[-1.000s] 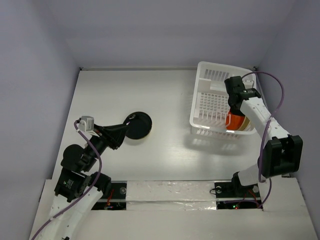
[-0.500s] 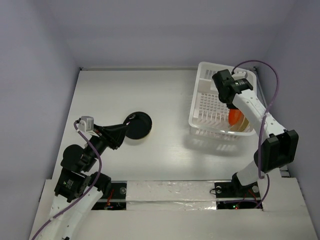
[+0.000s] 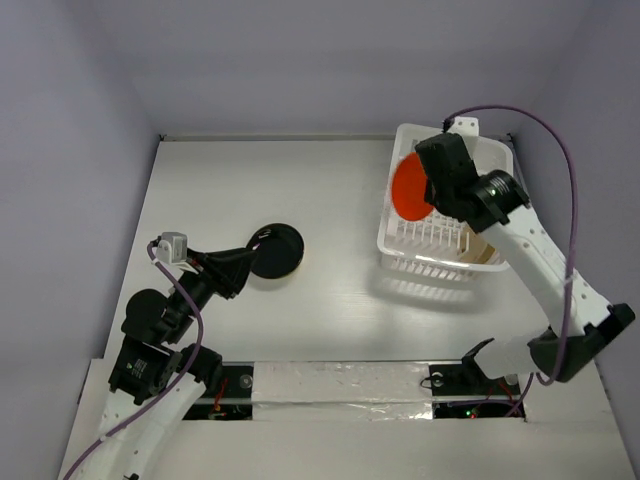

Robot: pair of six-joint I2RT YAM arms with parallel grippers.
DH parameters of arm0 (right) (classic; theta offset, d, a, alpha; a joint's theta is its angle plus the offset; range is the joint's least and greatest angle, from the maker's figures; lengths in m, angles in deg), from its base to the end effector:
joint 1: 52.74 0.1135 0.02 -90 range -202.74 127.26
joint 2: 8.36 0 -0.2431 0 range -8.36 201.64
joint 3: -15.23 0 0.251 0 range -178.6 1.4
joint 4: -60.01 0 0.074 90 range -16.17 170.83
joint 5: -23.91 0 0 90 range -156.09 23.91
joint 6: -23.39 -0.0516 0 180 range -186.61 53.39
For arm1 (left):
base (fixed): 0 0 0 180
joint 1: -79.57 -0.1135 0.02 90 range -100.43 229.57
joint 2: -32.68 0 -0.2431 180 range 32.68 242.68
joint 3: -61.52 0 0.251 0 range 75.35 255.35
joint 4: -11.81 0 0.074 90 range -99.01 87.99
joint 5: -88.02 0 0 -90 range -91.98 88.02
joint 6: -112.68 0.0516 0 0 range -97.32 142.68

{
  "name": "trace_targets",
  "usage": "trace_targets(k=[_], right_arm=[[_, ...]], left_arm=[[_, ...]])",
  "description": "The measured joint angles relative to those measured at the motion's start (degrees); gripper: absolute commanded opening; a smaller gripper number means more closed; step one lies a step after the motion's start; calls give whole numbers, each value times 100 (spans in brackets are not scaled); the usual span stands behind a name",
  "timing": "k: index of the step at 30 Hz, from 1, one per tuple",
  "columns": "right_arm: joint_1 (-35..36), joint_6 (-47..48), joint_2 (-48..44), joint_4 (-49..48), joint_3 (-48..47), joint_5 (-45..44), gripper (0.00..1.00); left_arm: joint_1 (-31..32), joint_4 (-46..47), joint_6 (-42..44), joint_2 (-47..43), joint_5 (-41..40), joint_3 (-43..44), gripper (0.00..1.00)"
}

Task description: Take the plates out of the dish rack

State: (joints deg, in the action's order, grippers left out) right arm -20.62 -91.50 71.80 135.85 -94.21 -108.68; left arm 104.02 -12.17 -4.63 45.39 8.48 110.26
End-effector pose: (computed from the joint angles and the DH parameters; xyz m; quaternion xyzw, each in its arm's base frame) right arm 0.2510 0.1163 0.3945 0.0796 0.8723 -0.1319 0.4640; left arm 0.0943 -0.0532 0.3407 0.0552 0.6279 -0.3895 0.6715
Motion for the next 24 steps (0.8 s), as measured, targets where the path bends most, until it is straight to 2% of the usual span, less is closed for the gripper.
trace_targets(k=[3, 5, 7, 10, 15, 21, 23, 24], right_arm=[[621, -116, -420, -1176, 505, 977, 0], [925, -271, -354, -1923, 822, 1558, 0], [1150, -479, -57, -2776, 1134, 2100, 0], [1414, -802, 981, -3818, 1360, 2820, 0], [1665, -1231, 2420, -4483, 1392, 3445, 0], [1749, -1735, 2955, -5115, 1394, 3877, 0], [1746, -1860, 3014, -5294, 1394, 3952, 5], [1744, -1908, 3038, -5346, 1394, 3980, 12]], left_arm=[[0, -2, 0, 2, -33, 0, 28], [0, -4, -2, 15, -66, 0, 21], [0, -20, -9, 31, -116, 0, 18], [0, -55, -13, 33, -181, 2, 15], [0, -87, -15, 35, -236, 0, 16], [0, -87, -17, 35, -247, 0, 18], [0, -87, -17, 37, -245, 0, 19], [0, -87, -17, 39, -247, 0, 20]])
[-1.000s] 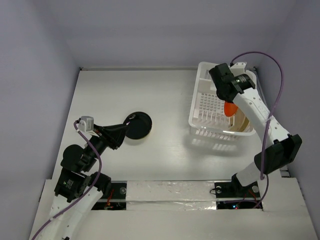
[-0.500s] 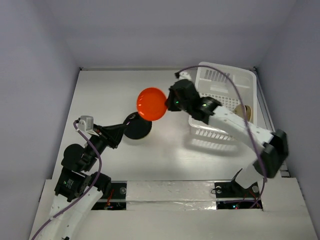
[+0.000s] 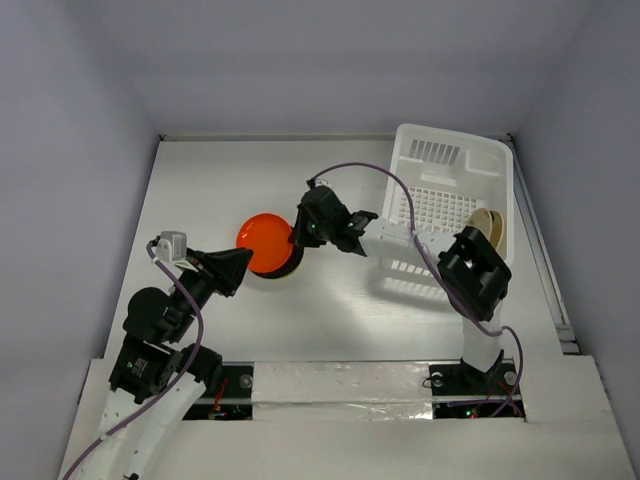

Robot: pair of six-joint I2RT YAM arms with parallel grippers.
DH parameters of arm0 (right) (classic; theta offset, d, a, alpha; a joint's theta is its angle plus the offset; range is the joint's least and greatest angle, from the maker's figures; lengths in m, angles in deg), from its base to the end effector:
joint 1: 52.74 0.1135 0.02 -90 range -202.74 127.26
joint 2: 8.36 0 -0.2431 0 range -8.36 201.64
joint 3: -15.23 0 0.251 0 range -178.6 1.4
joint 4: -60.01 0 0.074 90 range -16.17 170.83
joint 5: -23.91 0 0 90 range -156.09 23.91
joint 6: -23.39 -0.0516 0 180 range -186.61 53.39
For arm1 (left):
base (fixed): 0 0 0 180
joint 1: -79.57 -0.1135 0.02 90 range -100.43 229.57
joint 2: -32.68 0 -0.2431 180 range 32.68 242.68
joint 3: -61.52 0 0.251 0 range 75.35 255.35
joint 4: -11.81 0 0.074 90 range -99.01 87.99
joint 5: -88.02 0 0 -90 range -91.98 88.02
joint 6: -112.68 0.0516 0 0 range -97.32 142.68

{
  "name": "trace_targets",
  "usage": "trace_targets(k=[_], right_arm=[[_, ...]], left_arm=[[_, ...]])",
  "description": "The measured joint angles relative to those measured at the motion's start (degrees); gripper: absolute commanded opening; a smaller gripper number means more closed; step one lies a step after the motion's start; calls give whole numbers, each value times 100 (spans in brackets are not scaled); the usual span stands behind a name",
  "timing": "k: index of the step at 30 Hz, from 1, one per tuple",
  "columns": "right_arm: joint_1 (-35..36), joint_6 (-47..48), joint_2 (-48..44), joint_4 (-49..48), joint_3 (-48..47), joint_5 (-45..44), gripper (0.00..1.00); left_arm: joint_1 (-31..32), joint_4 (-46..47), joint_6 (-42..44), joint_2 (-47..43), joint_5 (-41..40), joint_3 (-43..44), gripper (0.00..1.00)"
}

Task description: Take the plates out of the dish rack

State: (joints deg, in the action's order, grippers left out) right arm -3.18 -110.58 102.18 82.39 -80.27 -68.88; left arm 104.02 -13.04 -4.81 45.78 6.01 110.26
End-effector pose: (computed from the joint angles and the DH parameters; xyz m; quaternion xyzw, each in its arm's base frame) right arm 0.2921 0.3389 0.1997 -0.0329 0.8958 0.3076 0.3192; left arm 0.0973 -0.0521 0.3383 0.0368 0.6371 -0.3765 0.6715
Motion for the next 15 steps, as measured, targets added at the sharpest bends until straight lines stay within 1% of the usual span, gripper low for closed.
trace_targets(k=[2, 3, 4, 5, 7, 8, 13, 14, 15], right_arm=[[0, -83, 33, -7, 0, 11, 21], [0, -107, 44, -2, 4, 9, 29], [0, -127, 50, 2, 11, 7, 31], [0, -131, 50, 24, 13, 4, 38], [0, -133, 50, 59, 13, -11, 45], [0, -131, 50, 85, 13, -31, 51], [0, -72, -101, 400, 129, -350, 51], [0, -48, -234, 520, 208, -483, 50], [0, -28, -393, 645, 286, -632, 43]], left_arm=[[-4, 2, 0, 13, 4, 0, 21], [-7, 2, -2, 20, 2, 0, 22], [-7, 0, -2, 24, 4, 0, 22], [-7, 0, -2, 26, 4, 0, 23], [-7, 2, -4, 26, 4, 0, 23], [-7, 2, -4, 26, 7, 0, 24], [-7, 2, -4, 26, 7, 0, 25], [-7, 2, -4, 26, 9, 0, 25], [-7, 2, -4, 26, 9, 0, 25]])
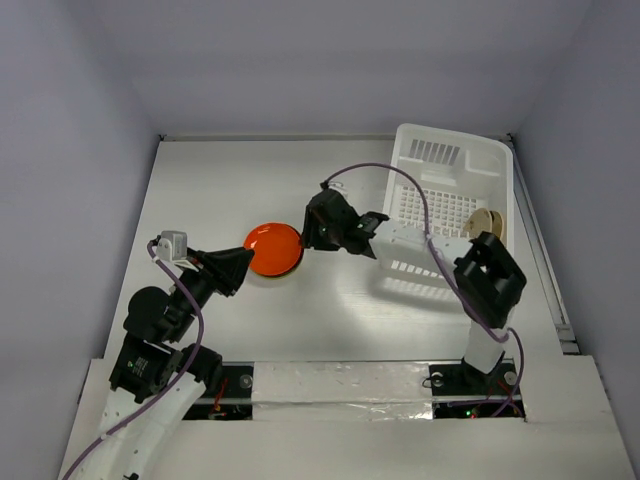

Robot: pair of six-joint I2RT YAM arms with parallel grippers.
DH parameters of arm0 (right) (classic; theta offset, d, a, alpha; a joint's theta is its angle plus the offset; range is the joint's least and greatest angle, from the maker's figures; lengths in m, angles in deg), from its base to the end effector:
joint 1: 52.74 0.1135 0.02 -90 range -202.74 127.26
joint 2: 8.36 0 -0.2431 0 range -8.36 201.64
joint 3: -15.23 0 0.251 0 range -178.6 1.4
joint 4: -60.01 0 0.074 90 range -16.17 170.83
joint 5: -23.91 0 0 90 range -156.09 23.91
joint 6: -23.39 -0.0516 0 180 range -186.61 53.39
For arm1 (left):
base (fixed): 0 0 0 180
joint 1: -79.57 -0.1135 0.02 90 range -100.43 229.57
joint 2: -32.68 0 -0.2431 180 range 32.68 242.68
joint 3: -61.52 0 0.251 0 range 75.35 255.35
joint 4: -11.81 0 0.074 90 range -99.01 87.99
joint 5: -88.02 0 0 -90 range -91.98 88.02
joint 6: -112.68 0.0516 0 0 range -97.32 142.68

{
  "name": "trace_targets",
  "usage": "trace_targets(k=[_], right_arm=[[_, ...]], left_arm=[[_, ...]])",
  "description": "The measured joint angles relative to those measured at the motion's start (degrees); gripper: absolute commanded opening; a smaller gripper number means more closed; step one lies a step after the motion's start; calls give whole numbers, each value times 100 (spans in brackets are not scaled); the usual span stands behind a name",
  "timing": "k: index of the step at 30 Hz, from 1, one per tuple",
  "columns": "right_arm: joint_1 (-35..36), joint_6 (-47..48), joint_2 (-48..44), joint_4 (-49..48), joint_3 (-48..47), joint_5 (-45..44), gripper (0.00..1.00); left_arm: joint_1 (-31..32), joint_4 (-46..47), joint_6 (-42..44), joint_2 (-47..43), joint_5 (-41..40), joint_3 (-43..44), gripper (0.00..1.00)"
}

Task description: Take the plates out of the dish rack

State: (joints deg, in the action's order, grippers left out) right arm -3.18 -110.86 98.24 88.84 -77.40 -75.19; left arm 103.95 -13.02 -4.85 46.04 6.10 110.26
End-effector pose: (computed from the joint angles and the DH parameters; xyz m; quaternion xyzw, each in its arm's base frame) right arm 0.2817 0.3179 0.2010 -0.0106 0.9140 0.2418 0.3257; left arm 0.0982 -0.0525 0.3379 0.0366 0.6388 -0.3763 0.6701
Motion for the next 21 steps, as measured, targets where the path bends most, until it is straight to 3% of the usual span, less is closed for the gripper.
trace_targets(k=[2, 3, 5, 9, 13, 17, 18, 21], right_arm=[[0, 59, -446, 249, 168, -361, 28], [0, 63, -715, 426, 232, -610, 11], [-31, 105, -1368, 866, 282, -1233, 0], [-424, 70, -2583, 1744, 319, -2363, 0], [-1646, 146, -3403, 2581, 675, -3101, 1], [-2844, 533, -3727, 3379, 1029, -3438, 23], [-2999, 636, -3729, 3521, 1027, -3506, 34], [-3296, 940, -3602, 3893, 925, -3661, 38]], left_arm=[[0, 0, 0, 0, 0, 0, 26], [0, 0, 0, 0, 0, 0, 26], [0, 0, 0, -2, 2, 0, 26], [0, 0, 0, -9, 28, 0, 26], [0, 0, 0, -44, 52, 0, 27], [4, 4, 0, -120, 72, 0, 28], [9, 4, 0, -131, 72, 0, 28], [57, 2, 0, -160, 74, 0, 29]])
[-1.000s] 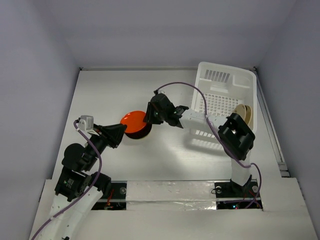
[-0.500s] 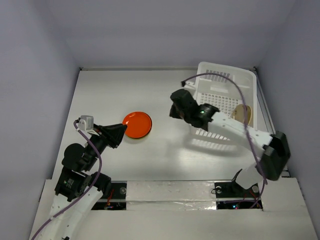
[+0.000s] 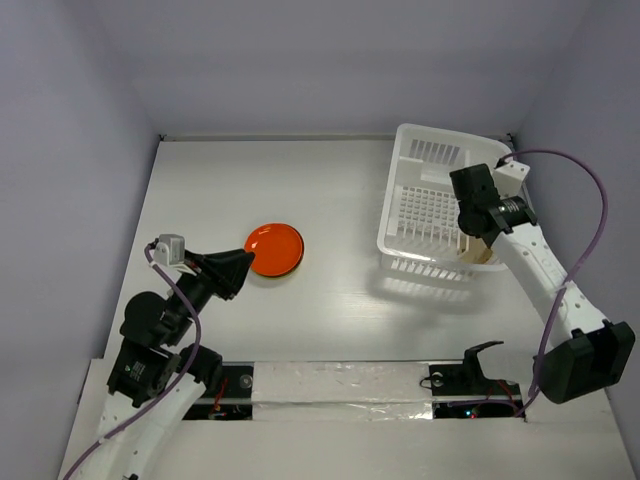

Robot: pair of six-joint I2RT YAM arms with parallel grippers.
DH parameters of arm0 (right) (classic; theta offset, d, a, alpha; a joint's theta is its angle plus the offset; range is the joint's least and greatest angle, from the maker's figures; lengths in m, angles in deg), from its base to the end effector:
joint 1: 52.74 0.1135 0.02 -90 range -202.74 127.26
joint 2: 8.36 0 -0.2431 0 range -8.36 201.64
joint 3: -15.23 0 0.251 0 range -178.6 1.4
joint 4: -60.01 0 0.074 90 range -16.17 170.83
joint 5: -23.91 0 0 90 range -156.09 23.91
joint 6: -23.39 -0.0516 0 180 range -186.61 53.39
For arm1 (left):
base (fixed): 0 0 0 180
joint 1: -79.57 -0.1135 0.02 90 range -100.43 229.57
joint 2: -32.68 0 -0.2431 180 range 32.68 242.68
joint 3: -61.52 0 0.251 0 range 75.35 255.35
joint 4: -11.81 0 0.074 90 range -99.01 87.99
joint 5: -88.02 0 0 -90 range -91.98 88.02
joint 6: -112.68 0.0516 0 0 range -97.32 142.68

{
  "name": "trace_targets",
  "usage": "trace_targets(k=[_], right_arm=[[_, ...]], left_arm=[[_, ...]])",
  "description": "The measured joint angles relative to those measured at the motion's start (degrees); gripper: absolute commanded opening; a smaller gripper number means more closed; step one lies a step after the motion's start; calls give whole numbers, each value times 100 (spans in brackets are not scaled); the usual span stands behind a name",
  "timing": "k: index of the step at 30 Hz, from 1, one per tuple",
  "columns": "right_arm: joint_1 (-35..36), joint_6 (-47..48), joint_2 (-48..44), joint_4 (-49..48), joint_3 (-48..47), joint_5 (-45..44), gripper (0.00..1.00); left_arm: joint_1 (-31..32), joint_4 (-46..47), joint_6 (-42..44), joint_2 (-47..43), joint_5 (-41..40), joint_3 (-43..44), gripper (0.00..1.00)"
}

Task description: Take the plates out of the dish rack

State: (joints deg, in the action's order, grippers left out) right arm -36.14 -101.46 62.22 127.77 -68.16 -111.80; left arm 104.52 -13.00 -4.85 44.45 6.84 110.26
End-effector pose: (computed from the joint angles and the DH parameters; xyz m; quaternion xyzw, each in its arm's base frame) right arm 0.2474 0.0352 0.3083 0.2548 0.8491 -0.2132 0.4107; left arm 0.0916 -0.0514 0.3404 0.0457 0.6276 -0.3863 0.6744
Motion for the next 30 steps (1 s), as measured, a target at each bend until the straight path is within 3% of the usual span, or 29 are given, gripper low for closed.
trace_targets(k=[18, 30], right_arm=[[-643, 1113, 1108, 247, -212, 273, 27], [-643, 1220, 1602, 260, -514, 275, 30]], left_arm=[[210, -2, 0, -229, -55, 0, 30], [210, -2, 0, -249, -57, 0, 30]])
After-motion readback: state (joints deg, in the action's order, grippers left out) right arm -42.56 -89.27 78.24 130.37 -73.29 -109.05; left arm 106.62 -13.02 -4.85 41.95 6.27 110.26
